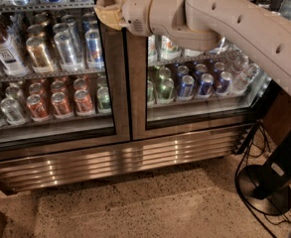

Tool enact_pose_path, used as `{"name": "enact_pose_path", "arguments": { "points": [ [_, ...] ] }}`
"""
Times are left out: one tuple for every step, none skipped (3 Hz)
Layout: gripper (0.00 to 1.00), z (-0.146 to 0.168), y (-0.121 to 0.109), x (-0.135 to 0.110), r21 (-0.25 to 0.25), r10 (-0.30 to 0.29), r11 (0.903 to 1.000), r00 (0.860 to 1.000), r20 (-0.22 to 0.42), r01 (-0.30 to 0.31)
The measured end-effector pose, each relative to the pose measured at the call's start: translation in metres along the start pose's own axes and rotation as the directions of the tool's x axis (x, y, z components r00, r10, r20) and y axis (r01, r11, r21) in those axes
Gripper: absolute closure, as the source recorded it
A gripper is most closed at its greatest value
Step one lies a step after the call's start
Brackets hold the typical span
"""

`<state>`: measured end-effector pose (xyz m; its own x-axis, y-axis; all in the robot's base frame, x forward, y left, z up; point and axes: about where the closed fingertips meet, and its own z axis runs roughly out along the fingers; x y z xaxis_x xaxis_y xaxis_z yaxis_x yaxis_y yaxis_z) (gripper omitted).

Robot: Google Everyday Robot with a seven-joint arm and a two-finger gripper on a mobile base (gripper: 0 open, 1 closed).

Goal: Open left fridge door

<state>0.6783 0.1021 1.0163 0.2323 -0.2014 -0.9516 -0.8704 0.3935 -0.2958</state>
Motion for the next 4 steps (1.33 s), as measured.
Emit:
{"name": "enact_pose_path", "arguments": {
  "points": [
    [1.00,0.0000,0.0000,0.0000,0.000,0.000,1.0000,1.000,0.000,0.000],
    [1.00,-0.0009,-0.0004,-0.0004,-0.002,0.000,1.0000,1.000,-0.006,0.000],
    [1.00,-0.0016,0.0009,-0.0001,-0.017,0.001,0.9999,1.000,-0.011,-0.002],
    [1.00,-0.0012,0.0024,0.0003,-0.033,0.002,0.9995,1.000,-0.014,-0.003]
  ]
}}
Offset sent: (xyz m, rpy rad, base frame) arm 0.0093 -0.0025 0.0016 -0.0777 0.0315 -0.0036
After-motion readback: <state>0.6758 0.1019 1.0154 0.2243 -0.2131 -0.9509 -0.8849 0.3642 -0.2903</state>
